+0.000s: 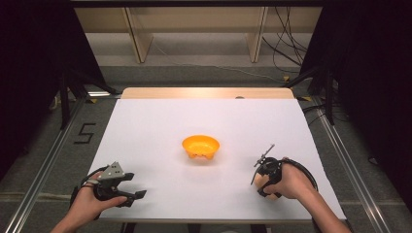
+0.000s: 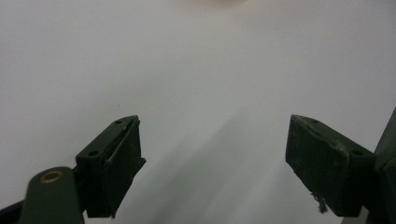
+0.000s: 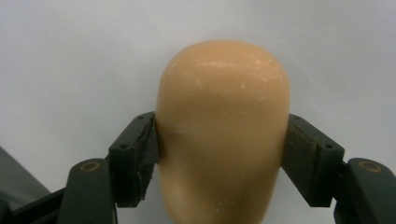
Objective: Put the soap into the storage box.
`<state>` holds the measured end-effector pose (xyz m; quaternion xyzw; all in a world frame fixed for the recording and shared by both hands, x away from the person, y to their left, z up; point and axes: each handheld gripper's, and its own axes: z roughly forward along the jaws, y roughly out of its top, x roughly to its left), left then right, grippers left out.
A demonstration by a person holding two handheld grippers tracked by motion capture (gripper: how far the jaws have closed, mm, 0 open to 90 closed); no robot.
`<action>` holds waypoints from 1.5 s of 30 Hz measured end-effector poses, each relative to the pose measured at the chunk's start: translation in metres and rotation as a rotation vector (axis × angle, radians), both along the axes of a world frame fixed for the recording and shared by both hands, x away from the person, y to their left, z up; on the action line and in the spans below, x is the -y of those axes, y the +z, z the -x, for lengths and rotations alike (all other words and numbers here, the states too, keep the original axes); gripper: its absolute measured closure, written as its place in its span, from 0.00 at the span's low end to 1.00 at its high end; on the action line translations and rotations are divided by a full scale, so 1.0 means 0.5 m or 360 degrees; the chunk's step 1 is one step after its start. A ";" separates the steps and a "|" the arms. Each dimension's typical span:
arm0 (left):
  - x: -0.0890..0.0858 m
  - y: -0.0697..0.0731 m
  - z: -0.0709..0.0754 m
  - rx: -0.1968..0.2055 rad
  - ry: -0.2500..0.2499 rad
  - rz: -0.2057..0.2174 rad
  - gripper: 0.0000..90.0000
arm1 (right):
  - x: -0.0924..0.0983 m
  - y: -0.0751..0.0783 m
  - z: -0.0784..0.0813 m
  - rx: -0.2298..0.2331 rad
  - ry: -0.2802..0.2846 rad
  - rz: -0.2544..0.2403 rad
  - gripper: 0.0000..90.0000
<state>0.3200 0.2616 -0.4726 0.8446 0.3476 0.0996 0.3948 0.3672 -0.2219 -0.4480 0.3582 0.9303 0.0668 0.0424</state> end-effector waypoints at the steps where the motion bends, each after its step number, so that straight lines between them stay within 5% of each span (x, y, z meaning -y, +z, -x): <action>1: 0.000 0.000 0.000 -0.0007 0.0005 0.0003 0.20 | -0.001 0.002 0.002 -0.0006 0.0009 0.0015 0.37; 8: 0.000 -0.001 0.001 -0.0017 0.0011 -0.0008 0.20 | -0.002 0.008 0.003 -0.0019 0.0153 0.0047 0.37; 16: 0.000 -0.001 0.001 -0.0019 0.0012 -0.0005 0.20 | -0.005 0.015 -0.001 -0.0023 0.0192 0.0056 0.37; 45: -0.001 0.001 -0.001 0.0009 -0.0001 -0.0004 0.20 | -0.015 0.045 -0.013 0.0016 0.0198 0.0064 0.37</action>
